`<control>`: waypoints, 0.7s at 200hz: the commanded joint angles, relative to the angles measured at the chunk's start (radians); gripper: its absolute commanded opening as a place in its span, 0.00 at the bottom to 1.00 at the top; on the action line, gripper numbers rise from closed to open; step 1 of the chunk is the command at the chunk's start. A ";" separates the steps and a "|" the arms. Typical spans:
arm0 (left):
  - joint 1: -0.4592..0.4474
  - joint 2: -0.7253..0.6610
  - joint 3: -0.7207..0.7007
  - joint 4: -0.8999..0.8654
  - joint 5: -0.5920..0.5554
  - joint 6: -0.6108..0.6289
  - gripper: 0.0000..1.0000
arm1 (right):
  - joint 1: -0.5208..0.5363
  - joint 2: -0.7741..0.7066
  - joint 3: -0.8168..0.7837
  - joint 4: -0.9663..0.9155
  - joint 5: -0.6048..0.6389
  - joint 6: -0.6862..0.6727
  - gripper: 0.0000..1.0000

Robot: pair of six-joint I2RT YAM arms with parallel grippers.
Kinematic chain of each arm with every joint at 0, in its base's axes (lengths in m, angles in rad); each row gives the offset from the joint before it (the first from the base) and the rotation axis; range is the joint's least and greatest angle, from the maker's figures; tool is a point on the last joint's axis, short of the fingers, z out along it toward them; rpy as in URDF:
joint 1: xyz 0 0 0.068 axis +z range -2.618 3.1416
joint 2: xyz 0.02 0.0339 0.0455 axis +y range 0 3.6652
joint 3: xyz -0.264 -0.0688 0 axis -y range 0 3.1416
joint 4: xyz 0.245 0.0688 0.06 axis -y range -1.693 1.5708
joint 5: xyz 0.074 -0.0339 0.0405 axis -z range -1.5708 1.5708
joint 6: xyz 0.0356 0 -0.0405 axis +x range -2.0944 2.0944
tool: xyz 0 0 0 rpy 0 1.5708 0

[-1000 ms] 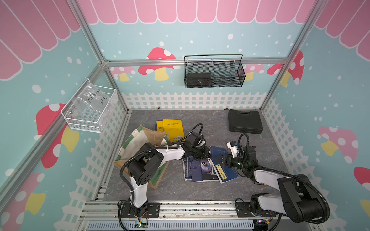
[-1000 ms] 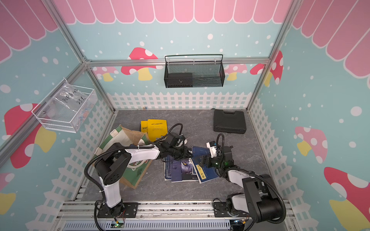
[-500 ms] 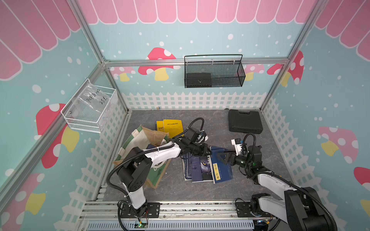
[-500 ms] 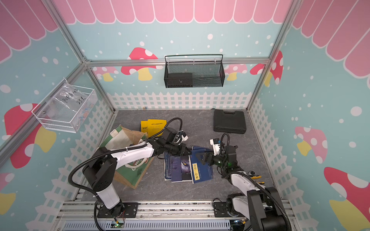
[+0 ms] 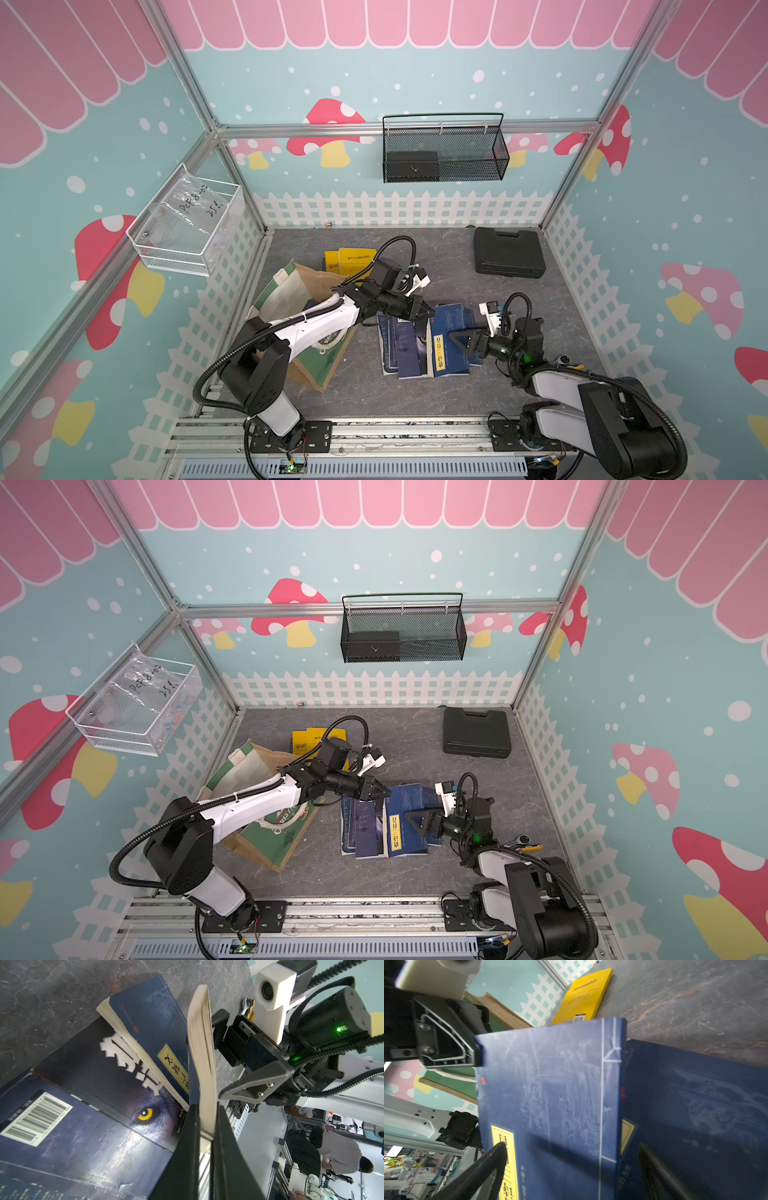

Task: Put the books into the canvas bag
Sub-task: Pick up the book from the book.

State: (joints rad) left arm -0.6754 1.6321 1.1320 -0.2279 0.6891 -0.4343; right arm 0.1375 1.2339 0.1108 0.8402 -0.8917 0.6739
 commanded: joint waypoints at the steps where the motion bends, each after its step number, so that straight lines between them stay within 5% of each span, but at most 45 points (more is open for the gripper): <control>1: 0.008 -0.027 -0.012 0.031 0.036 0.032 0.00 | 0.007 0.040 -0.040 0.293 -0.127 0.105 0.93; 48: 0.024 -0.053 -0.031 0.054 0.065 0.019 0.00 | 0.014 0.062 -0.056 0.491 -0.212 0.206 0.18; 64: 0.026 -0.058 -0.019 0.027 0.091 0.033 0.01 | 0.015 0.060 -0.041 0.509 -0.217 0.229 0.00; 100: 0.028 -0.074 0.075 -0.185 0.106 0.155 0.46 | 0.020 0.034 0.002 0.556 -0.273 0.280 0.00; 117: 0.029 -0.088 0.141 -0.320 0.092 0.236 0.98 | 0.043 0.039 0.038 0.559 -0.304 0.304 0.00; 140: 0.031 -0.090 0.264 -0.533 0.028 0.354 0.99 | 0.094 0.057 0.088 0.566 -0.342 0.336 0.00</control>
State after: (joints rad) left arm -0.6483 1.5814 1.2758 -0.5056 0.7544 -0.2584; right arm 0.1883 1.2850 0.1417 1.3148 -1.1614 0.9497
